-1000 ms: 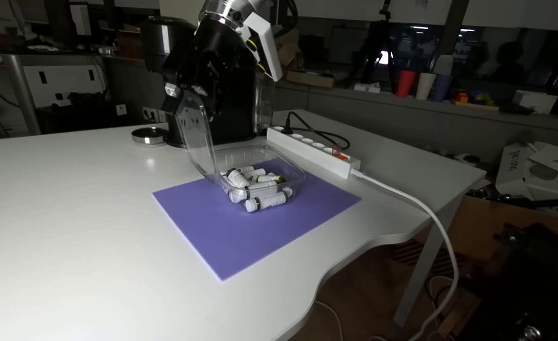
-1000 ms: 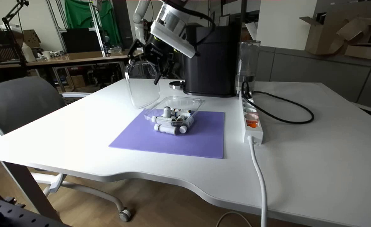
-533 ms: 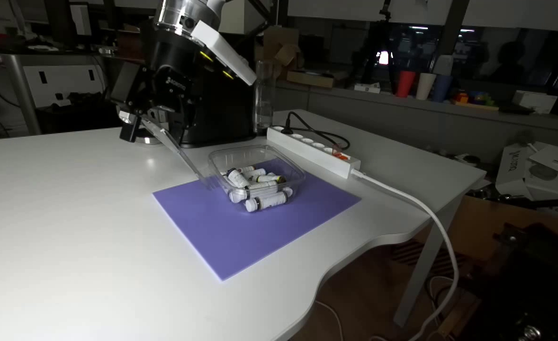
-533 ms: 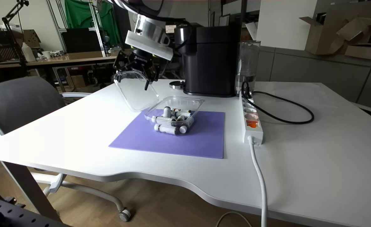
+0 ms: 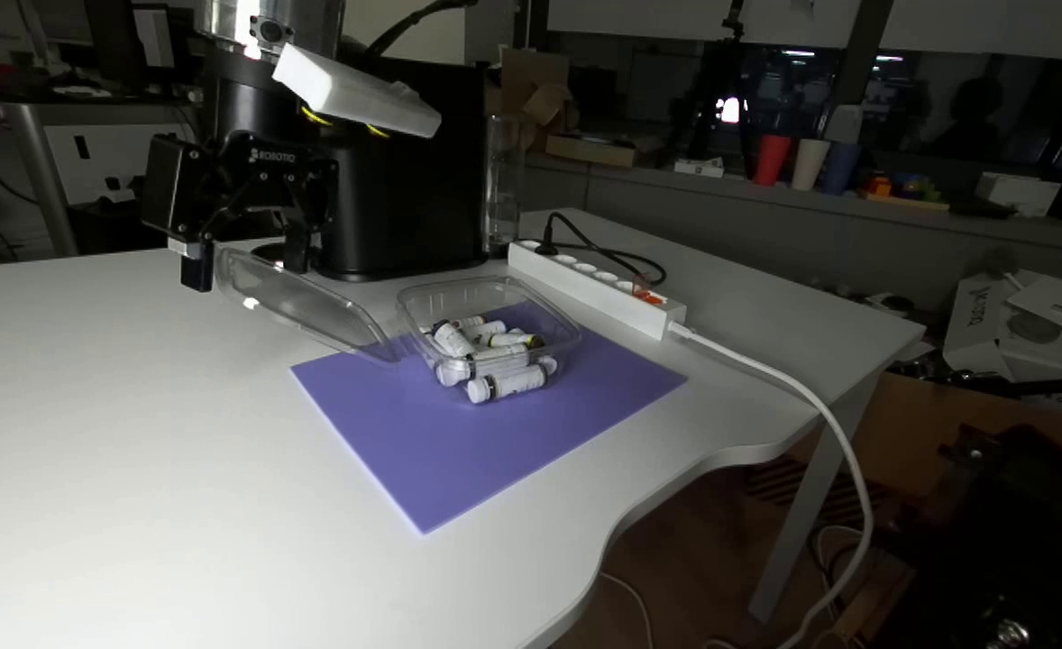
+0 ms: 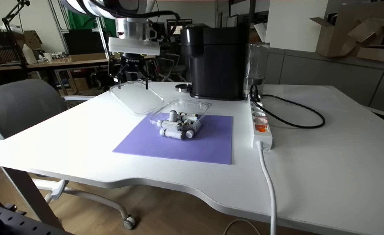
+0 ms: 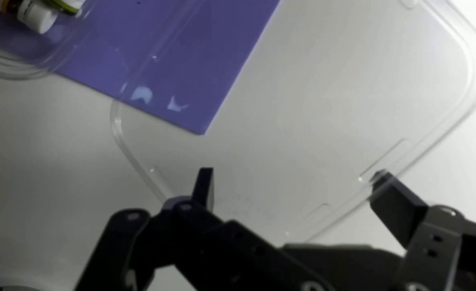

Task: Open colourless box

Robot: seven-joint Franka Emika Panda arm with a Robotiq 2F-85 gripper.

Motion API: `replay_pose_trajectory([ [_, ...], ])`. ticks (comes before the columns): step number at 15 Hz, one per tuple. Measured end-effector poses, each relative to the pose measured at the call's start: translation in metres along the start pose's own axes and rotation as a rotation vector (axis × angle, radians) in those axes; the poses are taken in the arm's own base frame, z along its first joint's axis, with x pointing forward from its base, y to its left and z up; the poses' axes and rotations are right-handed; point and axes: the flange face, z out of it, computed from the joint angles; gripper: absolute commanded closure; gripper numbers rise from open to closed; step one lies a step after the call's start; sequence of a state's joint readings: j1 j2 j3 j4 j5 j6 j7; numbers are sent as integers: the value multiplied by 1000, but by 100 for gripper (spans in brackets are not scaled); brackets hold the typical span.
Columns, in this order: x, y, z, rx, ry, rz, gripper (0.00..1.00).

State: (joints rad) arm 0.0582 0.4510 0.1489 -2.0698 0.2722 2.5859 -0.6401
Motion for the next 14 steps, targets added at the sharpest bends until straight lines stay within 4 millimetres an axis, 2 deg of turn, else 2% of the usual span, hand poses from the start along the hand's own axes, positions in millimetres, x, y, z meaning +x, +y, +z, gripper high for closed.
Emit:
replay_pose_trajectory([
  [4, 7, -25, -11, -45, -11, -25, 0],
  [7, 14, -42, -30, -49, -9, -6, 0],
  [10, 16, -47, -45, -46, -15, 5, 0],
  [14, 14, -47, -44, -45, -19, 10, 0],
])
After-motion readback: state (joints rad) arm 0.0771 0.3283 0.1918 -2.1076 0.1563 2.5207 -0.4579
